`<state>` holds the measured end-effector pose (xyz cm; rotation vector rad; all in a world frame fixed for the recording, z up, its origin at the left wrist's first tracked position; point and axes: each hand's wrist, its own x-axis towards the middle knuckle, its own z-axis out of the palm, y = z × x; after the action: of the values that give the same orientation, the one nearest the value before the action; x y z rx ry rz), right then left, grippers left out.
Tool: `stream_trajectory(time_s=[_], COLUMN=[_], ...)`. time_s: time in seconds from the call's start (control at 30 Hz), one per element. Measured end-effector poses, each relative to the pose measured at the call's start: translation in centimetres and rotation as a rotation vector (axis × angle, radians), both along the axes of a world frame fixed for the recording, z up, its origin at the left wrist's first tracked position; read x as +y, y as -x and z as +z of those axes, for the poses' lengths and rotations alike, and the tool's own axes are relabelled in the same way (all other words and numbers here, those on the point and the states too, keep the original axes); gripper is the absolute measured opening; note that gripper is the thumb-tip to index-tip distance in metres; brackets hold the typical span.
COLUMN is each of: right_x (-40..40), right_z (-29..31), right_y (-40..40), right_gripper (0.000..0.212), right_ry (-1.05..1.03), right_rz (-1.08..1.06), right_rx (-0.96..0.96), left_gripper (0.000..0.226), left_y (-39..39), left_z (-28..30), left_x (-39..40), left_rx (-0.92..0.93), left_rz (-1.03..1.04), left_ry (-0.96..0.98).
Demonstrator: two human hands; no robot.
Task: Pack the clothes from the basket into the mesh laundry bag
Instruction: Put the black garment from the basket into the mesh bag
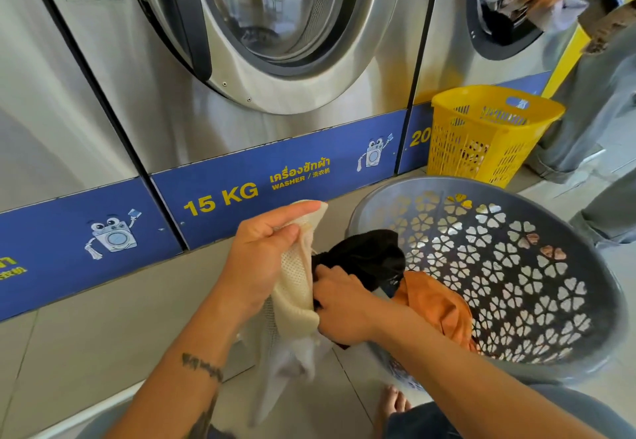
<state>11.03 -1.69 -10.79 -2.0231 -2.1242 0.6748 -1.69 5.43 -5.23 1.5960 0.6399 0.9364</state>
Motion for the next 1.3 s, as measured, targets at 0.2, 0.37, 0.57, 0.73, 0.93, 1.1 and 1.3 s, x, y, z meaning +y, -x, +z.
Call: stream_trajectory(time_s=[0.2,0.37,0.57,0.73,0.93,1.1,1.3], right_x=[-0.7,-1.9,-1.7,-1.5,-1.2,0.3,-0.1], right_z=[1.2,-0.1,1.3,0.6,-2.6,-4.2,-6.6], right_y=[-3.4,-4.9,-2.9,0.1,0.8,-0.3,-0.4], right_gripper=[0.097,0.066,0.031,0.032,0.042,0.054,0.059], right_ry=[-0.346,-0.108,-0.399,-0.396,-0.034,0.037,0.143], right_rz=[-0.383,-0.369,-0.353,-0.523,-0.168,-0.153,-0.202], right_rx=[-0.223,-0.051,-0.139,0.567,0.637,0.394,-0.002], left_gripper=[0.046,0.059,0.058,0.049,0.045,0.046,0.050], left_y=[2.6,0.9,-0.1,0.1,2.0,4.0,7.4], left_z=[0.1,-0.6,-1.7,-1.8,-1.1,-0.9,-4.2], left_x=[2.2,0.8,-0.2,-0.3,-0.1,0.4,0.8], left_rx=[-0.003,0.075,0.094,-0.076,-0.302,-0.312,0.149], left_rz=[0.130,0.152,0.152,0.097,-0.035,-0.019,0.238], left_ry=[0.022,-0.019,0.033,0.271,0.441,0.453,0.227])
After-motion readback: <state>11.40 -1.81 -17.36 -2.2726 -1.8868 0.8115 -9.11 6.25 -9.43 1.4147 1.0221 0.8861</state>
